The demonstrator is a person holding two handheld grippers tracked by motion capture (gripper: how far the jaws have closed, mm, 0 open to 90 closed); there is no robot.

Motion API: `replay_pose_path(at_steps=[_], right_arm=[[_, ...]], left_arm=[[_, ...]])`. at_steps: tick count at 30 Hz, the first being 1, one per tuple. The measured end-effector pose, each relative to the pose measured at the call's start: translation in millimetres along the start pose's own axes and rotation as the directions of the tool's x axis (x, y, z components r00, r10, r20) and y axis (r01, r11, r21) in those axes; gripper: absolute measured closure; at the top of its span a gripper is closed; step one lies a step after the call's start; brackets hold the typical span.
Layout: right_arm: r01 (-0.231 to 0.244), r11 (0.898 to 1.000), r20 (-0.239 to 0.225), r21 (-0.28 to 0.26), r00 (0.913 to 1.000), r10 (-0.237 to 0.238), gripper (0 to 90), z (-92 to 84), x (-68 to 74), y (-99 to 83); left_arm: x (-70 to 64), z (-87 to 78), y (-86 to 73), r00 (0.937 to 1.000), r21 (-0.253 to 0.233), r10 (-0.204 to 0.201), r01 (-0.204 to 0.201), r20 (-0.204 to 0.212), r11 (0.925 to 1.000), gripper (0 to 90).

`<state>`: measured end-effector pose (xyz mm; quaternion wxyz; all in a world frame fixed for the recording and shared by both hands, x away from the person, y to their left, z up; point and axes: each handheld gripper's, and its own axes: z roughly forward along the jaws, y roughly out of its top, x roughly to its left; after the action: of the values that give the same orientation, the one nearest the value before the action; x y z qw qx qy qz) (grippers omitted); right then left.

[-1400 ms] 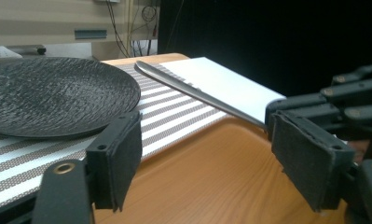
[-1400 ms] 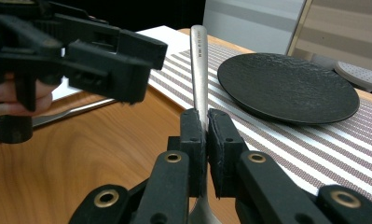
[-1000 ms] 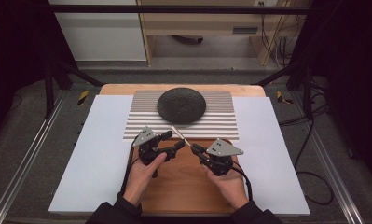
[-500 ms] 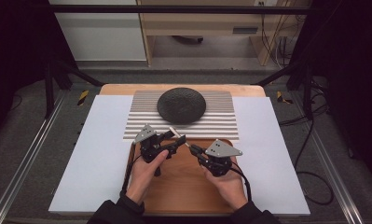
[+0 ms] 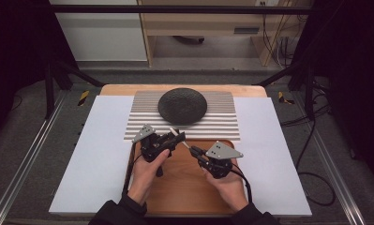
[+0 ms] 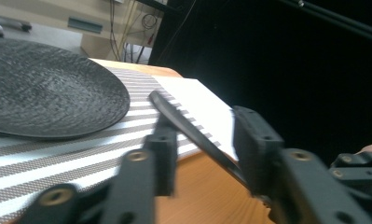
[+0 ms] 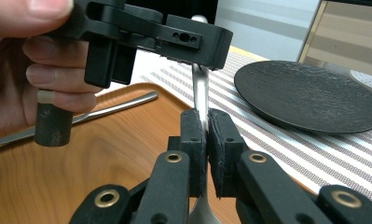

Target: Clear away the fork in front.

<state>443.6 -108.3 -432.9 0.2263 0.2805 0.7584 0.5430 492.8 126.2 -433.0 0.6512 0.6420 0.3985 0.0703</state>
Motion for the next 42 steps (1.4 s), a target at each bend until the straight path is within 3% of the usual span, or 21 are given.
replay_pose_path(at_steps=[2, 3, 4, 5, 6, 8, 13, 15, 21, 28, 32, 38, 42], right_arm=[[0.006, 1.000, -0.003, 0.003, 1.0000, -0.006, 84.9, 0.6, -0.2, -0.3], [0.013, 1.000, -0.002, 0.010, 0.9999, -0.013, 84.9, 1.6, 0.0, -0.6], [0.016, 1.000, -0.008, 0.010, 0.9998, -0.016, 88.3, 3.2, 0.2, -1.4], [0.016, 1.000, -0.013, 0.015, 0.9998, -0.016, 88.9, 4.3, 0.4, -1.6], [0.008, 1.000, -0.012, 0.006, 0.9999, -0.008, 85.9, 4.5, 0.4, -1.5], [-0.016, 1.000, -0.015, -0.018, 0.9998, 0.015, 79.2, 2.6, -0.2, 0.0], [-0.056, 0.998, -0.044, -0.017, 0.9975, 0.055, 63.3, -3.6, -4.7, 1.5], [-0.049, 0.999, -0.024, -0.004, 0.9985, 0.049, 57.9, -6.4, -6.9, 0.1], [-0.070, 0.996, -0.002, 0.061, 0.9975, 0.070, 37.6, -13.2, -15.8, -10.3], [-0.093, 0.996, 0.045, 0.006, 0.9947, 0.093, 18.3, -27.6, -24.2, -24.6], [-0.089, 0.996, 0.096, -0.016, 0.9913, 0.090, 14.4, -37.3, -29.7, -27.4], [-0.091, 0.994, 0.161, -0.061, 0.9818, 0.100, 11.4, -61.0, -45.0, -33.8], [-0.084, 0.995, 0.217, -0.046, 0.9717, 0.092, 10.8, -76.5, -55.2, -40.4]], left_arm=[[-1.6, -2.1, 2.5, 0.9964, -0.017, -0.053, 0.055, 0.066, 0.9983, 76.5], [-4.4, -3.6, 4.6, 0.9903, -0.022, -0.083, 0.086, 0.111, 0.9960, 82.0], [-9.8, -5.2, 6.3, 0.9907, -0.036, -0.078, 0.082, 0.112, 0.9959, 86.7], [-16.0, -6.6, 8.8, 0.9972, -0.031, -0.018, 0.020, 0.072, 0.9993, 85.9], [-20.3, -7.6, 11.3, 0.9964, -0.031, 0.004, -0.002, 0.085, 0.9995, 86.8], [-28.5, -12.1, 16.7, 0.9964, -0.036, 0.062, -0.060, 0.058, 0.9975, 86.8], [-40.6, -22.2, 29.0, 0.9898, -0.042, 0.140, -0.139, 0.027, 0.9894, 86.8], [-41.4, -26.2, 31.5, 0.9867, -0.033, 0.162, -0.161, 0.015, 0.9864, 86.8], [-37.5, -40.2, 30.4, 0.9837, -0.032, 0.180, -0.180, 0.000, 0.9832, 86.8], [-33.9, -56.9, 27.5, 0.9791, -0.035, 0.203, -0.203, -0.005, 0.9785, 86.8], [-34.5, -64.3, 29.8, 0.9729, -0.024, 0.231, -0.231, -0.008, 0.9726, 86.8], [-30.4, -80.8, 37.0, 0.9726, -0.031, 0.232, -0.232, 0.001, 0.9722, 86.7], [-27.2, -94.8, 42.0, 0.9718, -0.035, 0.236, -0.236, -0.009, 0.9712, 86.7]])
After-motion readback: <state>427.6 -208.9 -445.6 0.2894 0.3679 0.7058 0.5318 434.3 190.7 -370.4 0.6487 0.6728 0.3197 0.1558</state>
